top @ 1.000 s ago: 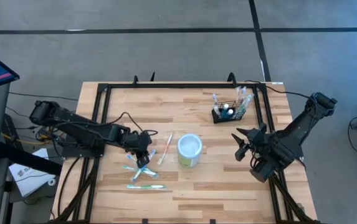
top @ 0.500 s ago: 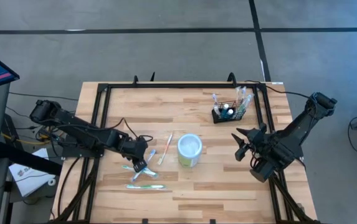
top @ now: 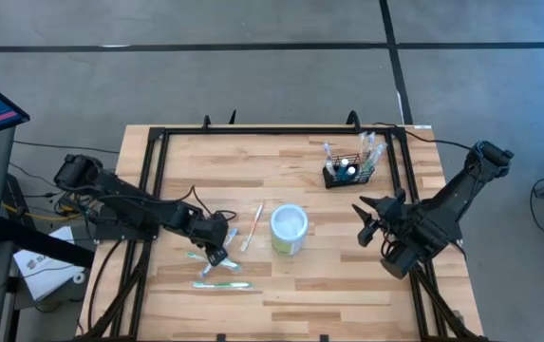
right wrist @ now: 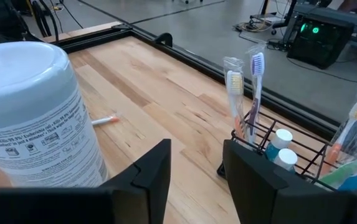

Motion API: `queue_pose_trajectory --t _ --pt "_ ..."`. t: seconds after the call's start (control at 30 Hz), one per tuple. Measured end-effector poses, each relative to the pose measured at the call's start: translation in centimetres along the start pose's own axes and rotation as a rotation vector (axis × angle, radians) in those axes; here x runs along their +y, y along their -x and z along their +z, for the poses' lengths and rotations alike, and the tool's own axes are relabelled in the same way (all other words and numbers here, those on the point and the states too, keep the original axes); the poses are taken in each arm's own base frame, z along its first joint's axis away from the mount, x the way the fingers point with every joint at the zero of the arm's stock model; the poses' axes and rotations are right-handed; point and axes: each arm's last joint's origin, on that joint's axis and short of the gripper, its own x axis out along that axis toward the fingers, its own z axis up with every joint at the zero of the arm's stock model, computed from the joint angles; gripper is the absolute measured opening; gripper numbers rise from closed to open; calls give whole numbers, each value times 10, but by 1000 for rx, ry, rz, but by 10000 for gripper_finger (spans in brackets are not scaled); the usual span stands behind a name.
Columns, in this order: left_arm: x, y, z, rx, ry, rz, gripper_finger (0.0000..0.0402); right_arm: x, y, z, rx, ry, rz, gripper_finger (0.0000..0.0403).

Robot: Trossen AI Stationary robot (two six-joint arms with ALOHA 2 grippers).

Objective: Pick & Place toothbrushing station
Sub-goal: Put the blue toothbrush into the wire organizer

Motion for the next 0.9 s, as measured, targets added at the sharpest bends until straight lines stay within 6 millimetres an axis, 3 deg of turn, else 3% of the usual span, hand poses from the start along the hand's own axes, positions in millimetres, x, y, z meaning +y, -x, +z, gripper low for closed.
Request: queue_pose_trajectory --t 0.43,0.57,0.7,0.9 --pt "-1 -22 2 19 4 23 108 1 0 -1 0 6 2 135" --pt "-2 -22 3 11 4 22 80 2 0 -1 0 3 3 134" --pt "-2 -20 3 0 4 13 19 2 0 -1 0 2 4 134" --pt "-3 -19 5 -29 5 24 8 2 0 -1 0 1 4 133"
